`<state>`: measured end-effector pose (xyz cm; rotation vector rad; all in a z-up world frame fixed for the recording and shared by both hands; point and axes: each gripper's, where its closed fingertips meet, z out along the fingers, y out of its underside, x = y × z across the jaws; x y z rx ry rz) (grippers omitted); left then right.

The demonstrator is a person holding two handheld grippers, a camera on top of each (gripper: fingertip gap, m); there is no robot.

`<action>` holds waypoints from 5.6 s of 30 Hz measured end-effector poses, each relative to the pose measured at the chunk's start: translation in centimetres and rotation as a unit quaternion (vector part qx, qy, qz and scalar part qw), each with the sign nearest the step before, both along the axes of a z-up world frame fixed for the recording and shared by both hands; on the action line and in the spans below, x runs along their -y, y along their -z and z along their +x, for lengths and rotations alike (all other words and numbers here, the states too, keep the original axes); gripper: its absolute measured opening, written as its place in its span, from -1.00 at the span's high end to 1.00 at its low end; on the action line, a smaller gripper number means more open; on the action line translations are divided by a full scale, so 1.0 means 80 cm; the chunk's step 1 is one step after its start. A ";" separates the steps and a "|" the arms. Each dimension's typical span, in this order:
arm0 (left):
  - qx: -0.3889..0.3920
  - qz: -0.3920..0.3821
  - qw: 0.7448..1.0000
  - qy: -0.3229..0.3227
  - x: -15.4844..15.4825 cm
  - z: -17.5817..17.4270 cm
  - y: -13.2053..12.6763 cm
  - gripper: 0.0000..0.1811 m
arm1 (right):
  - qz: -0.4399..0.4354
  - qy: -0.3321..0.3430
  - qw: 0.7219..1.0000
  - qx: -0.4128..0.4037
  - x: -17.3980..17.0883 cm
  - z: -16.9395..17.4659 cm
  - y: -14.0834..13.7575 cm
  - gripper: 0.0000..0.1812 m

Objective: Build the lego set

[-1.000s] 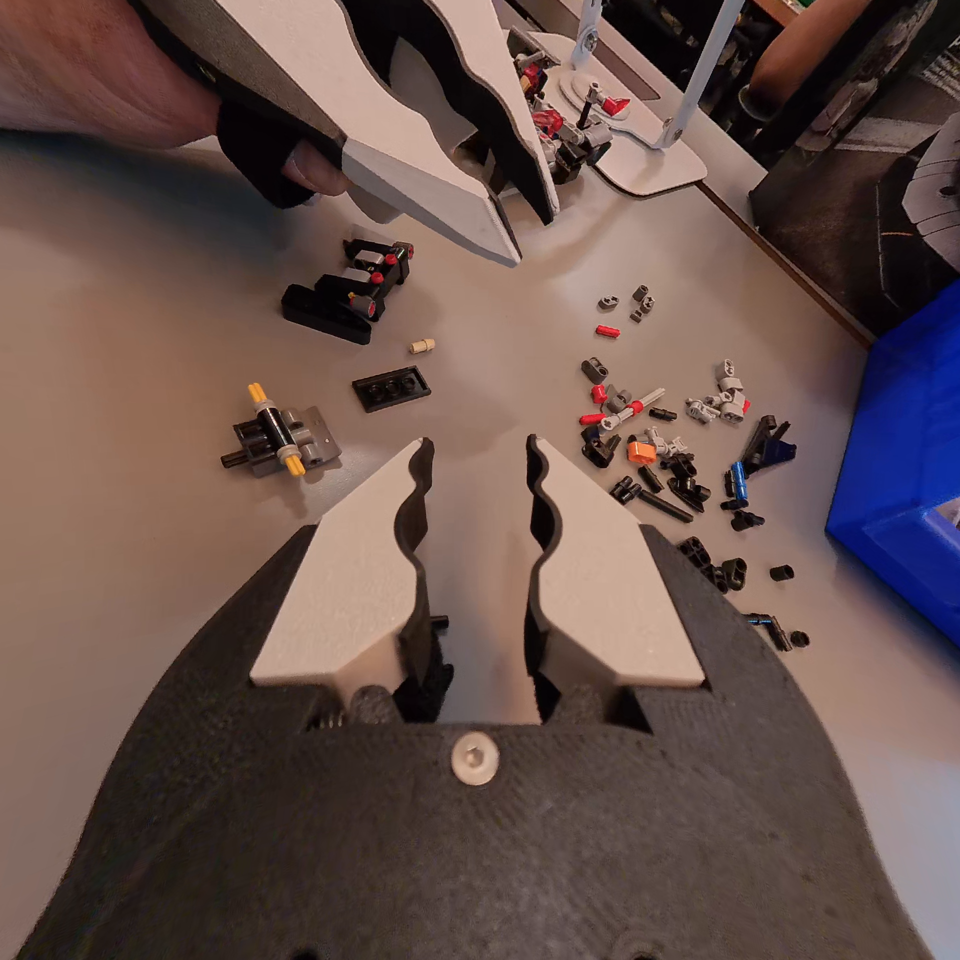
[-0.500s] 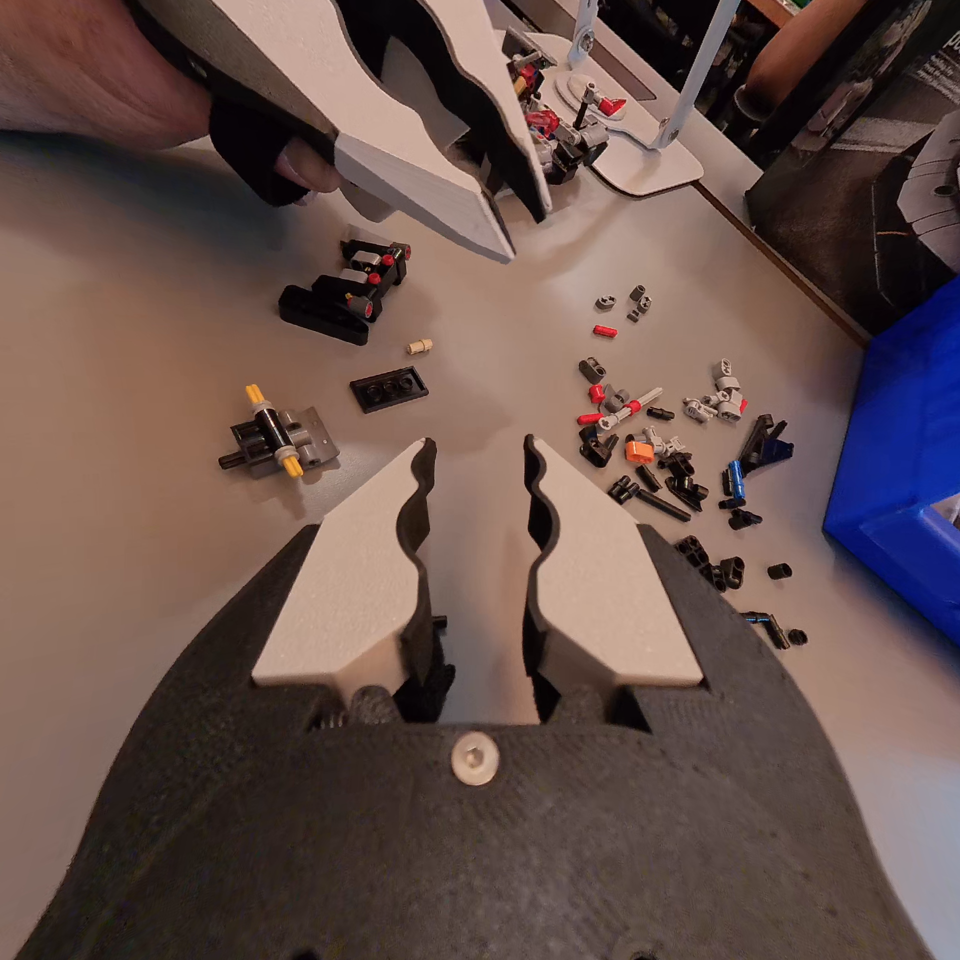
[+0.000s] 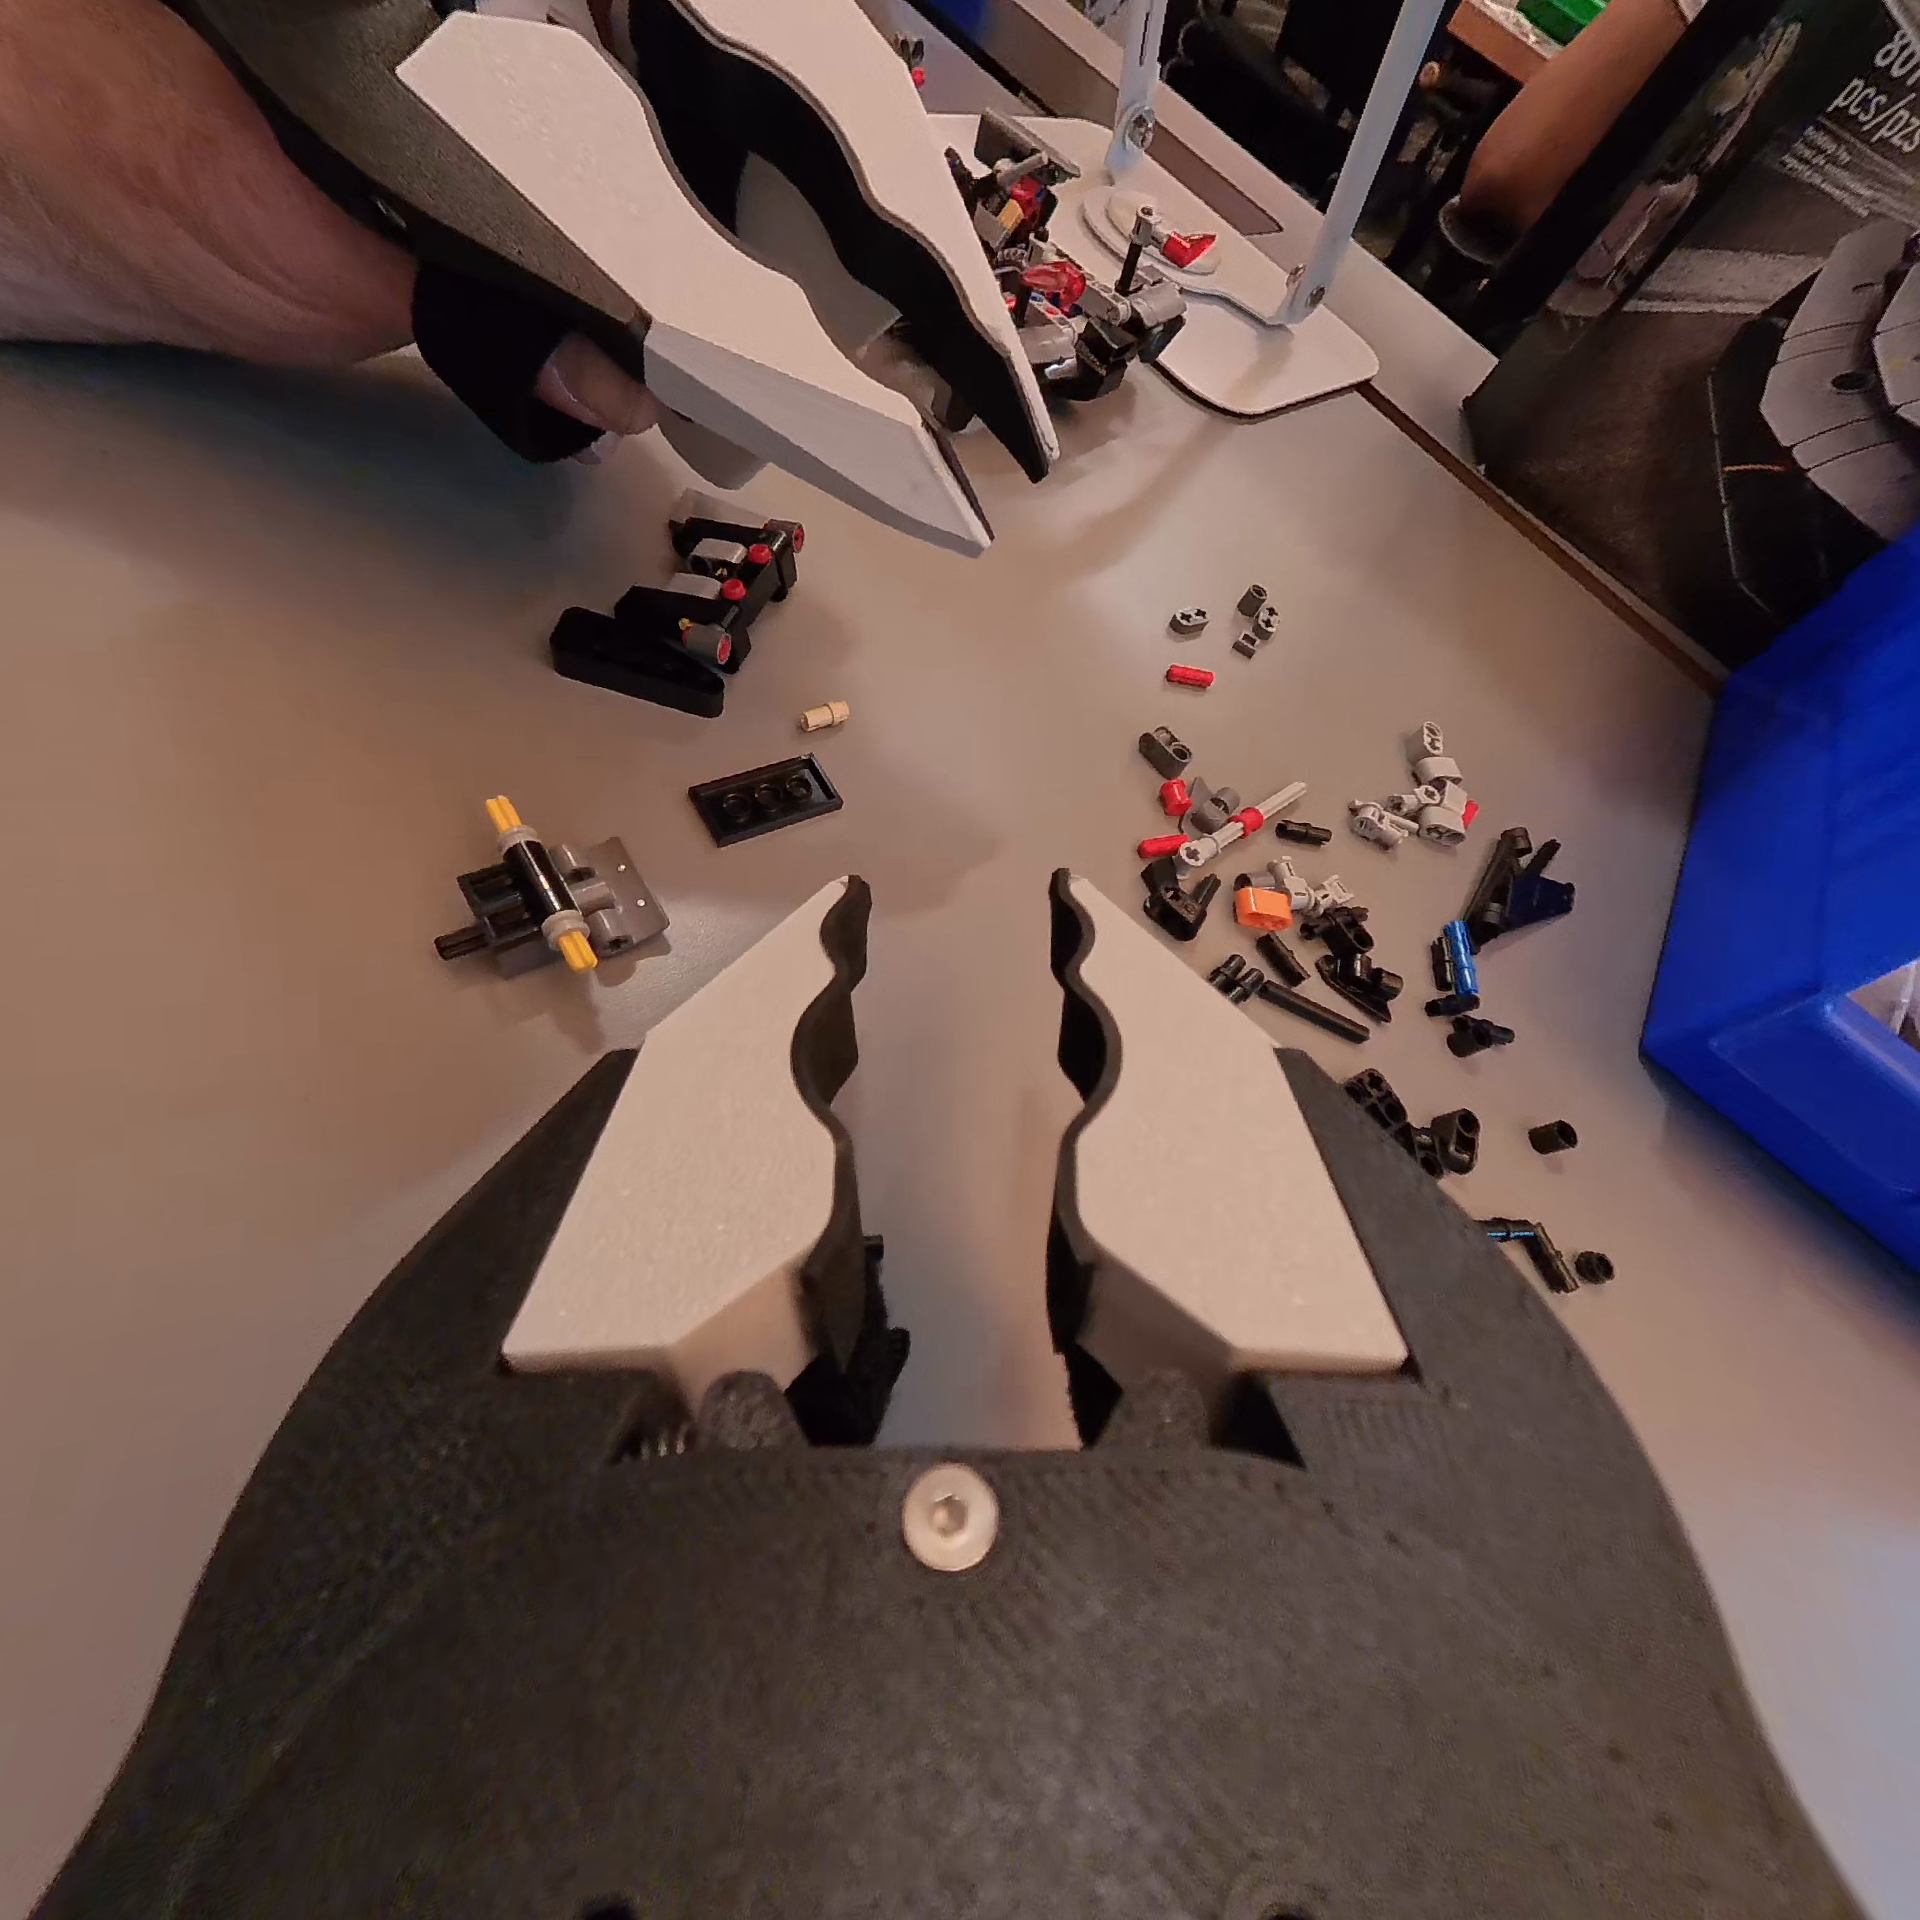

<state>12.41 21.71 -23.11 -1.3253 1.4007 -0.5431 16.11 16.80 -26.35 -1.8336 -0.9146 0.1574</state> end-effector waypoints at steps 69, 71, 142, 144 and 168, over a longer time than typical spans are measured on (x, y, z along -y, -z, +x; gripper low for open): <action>0.016 -0.035 0.999 0.005 0.000 0.013 0.000 0.81 | -0.180 0.052 0.982 -0.031 0.052 -0.046 0.041 0.57; 0.017 -0.035 0.999 0.005 0.000 0.014 0.000 0.81 | -0.181 0.046 0.982 -0.034 0.054 -0.047 0.041 0.50; 0.040 -0.020 0.998 -0.036 -0.015 0.004 -0.015 0.89 | -0.076 0.020 0.931 -0.356 0.032 0.050 -0.069 0.73; 0.053 -0.015 0.998 -0.037 -0.014 0.001 -0.024 0.92 | -0.064 0.021 0.947 -0.315 0.025 0.046 -0.064 0.86; 0.013 -0.023 0.999 -0.019 -0.008 0.011 0.001 0.98 | 0.040 0.045 0.985 -0.160 -0.027 0.062 -0.056 0.90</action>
